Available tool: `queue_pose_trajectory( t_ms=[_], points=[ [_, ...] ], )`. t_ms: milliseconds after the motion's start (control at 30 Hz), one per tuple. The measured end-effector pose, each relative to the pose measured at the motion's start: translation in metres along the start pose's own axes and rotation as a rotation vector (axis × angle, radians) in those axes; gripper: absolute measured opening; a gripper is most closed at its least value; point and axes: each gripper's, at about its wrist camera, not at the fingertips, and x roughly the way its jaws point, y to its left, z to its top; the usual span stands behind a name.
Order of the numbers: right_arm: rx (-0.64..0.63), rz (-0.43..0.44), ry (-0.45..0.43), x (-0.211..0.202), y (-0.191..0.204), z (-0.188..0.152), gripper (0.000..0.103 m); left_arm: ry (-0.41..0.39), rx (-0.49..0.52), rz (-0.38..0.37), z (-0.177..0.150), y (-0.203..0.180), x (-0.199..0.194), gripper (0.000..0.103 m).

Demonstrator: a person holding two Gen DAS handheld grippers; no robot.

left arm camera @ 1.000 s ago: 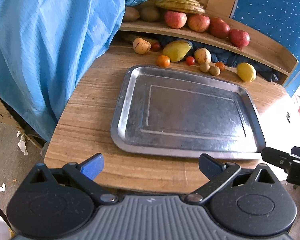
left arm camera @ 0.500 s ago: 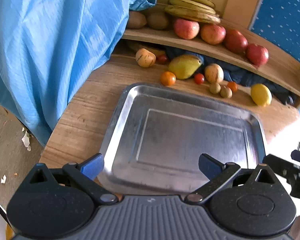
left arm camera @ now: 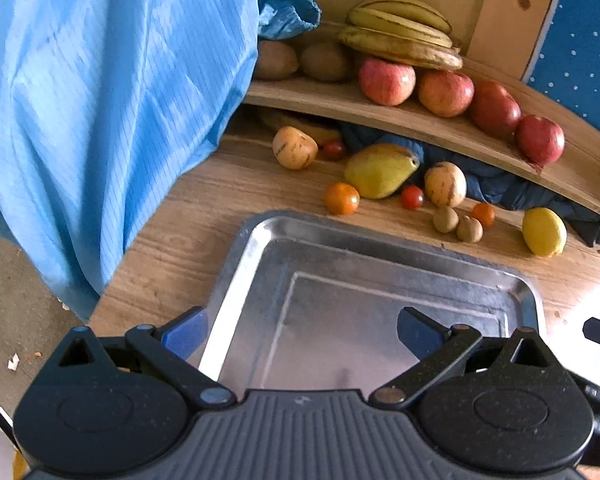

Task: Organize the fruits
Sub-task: 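Move left gripper to the spotted orange fruit while right gripper approaches a mandarin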

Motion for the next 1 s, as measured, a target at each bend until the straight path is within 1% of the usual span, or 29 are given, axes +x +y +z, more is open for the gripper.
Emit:
queue_pose_trajectory(
  t_ms=[200, 333, 533, 667, 833, 1000],
  points=[
    [-0.014, 0.064, -0.013, 0.010, 0.016, 0.008, 0.103, -0.001, 0.041, 0.023, 0.032, 0.016, 0.015, 0.102],
    [-0.006, 0.078, -0.022, 0.021, 0.029, 0.016, 0.102, 0.006, 0.070, 0.010, 0.060, 0.026, 0.030, 0.102],
    [0.030, 0.064, -0.012, 0.047, 0.048, 0.036, 0.102, 0.018, 0.132, -0.023, 0.095, 0.032, 0.059, 0.102],
    [0.030, 0.059, -0.009, 0.068, 0.066, 0.047, 0.102, 0.040, 0.167, -0.050, 0.110, 0.033, 0.079, 0.102],
    [0.036, 0.030, -0.001, 0.092, 0.079, 0.062, 0.097, 0.063, 0.220, -0.088, 0.121, 0.031, 0.102, 0.102],
    [0.070, -0.016, -0.003, 0.111, 0.082, 0.072, 0.094, 0.071, 0.253, -0.101, 0.128, 0.028, 0.118, 0.102]
  ],
)
